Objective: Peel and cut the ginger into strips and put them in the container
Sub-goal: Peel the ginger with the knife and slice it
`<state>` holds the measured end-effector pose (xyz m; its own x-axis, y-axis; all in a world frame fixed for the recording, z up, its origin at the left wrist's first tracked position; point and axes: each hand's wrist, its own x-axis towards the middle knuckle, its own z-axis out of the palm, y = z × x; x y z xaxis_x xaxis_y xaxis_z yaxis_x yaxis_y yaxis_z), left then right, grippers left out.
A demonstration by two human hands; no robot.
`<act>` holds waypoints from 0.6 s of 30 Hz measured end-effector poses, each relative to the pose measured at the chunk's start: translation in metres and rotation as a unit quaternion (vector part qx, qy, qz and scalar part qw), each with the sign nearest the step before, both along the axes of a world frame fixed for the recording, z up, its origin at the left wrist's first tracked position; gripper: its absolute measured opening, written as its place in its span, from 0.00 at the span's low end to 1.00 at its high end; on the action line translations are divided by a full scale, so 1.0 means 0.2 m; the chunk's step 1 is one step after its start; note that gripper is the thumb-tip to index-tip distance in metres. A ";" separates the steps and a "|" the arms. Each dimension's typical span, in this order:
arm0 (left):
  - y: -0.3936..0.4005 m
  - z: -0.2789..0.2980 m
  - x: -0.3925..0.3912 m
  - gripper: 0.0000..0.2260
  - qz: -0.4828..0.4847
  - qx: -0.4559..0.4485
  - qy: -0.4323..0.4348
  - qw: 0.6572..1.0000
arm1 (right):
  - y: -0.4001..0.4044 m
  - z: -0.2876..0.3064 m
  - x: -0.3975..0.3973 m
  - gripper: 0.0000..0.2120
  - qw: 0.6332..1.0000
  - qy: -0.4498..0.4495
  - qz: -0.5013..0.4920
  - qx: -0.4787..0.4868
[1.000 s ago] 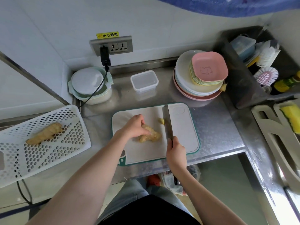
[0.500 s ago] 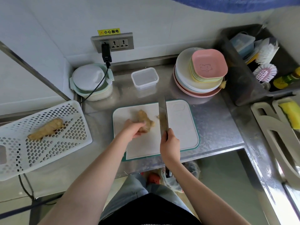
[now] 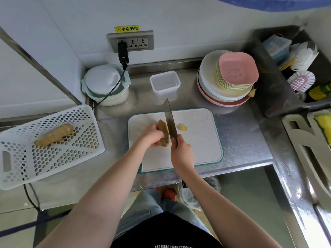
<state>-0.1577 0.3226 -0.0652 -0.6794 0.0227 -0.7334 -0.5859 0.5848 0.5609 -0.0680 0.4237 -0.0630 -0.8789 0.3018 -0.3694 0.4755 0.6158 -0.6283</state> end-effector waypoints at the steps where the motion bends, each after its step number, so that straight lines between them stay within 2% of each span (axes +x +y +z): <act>1: 0.00 0.00 0.00 0.12 -0.003 -0.010 0.006 1.000 | 0.00 0.00 -0.01 0.10 1.000 -0.006 0.007 0.006; 18: -0.01 -0.02 -0.04 0.19 0.045 0.018 -0.038 0.998 | -0.01 -0.03 -0.01 0.10 1.000 -0.009 -0.015 0.018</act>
